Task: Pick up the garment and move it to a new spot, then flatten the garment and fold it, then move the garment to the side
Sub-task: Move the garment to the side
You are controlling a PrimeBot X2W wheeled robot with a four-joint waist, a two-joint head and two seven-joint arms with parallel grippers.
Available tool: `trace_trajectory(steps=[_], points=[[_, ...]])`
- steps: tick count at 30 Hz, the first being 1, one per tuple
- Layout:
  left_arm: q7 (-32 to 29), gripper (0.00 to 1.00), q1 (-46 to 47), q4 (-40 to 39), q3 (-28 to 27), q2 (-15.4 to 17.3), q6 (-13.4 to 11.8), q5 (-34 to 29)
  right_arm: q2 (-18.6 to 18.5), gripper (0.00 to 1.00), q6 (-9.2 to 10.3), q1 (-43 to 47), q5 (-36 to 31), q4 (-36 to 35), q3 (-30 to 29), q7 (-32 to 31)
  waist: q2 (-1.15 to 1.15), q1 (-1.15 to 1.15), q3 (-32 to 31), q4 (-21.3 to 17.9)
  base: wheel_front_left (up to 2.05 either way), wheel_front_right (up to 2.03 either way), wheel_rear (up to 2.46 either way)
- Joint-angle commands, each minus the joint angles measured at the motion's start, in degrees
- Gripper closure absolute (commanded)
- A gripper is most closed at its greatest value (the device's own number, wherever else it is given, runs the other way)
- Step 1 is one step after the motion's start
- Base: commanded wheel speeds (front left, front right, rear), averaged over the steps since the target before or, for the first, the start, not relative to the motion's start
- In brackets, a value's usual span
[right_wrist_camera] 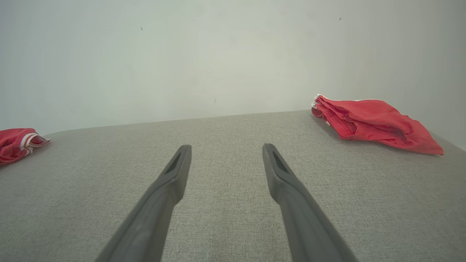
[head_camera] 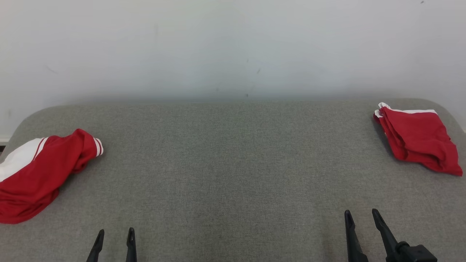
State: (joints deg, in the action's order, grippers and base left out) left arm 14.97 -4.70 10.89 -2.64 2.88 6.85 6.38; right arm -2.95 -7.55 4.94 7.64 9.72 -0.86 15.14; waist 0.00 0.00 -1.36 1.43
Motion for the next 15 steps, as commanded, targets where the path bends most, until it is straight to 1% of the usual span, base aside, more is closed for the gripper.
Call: trace_trajectory(steps=[1,15], points=[[0.16,0.00,-0.56,-0.15,-0.15,-0.01,0.05,-0.41,0.15,0.00,0.14,0.52,0.41,0.07,0.06,0.13,0.00,0.00,0.05,-0.14,0.00,0.00,0.00],[0.16,0.00,-0.18,0.03,-0.46,-0.01,0.13,-0.83,0.15,0.00,0.14,0.75,0.50,0.31,-0.17,0.13,0.00,0.00,0.29,0.08,0.00,0.00,0.00]])
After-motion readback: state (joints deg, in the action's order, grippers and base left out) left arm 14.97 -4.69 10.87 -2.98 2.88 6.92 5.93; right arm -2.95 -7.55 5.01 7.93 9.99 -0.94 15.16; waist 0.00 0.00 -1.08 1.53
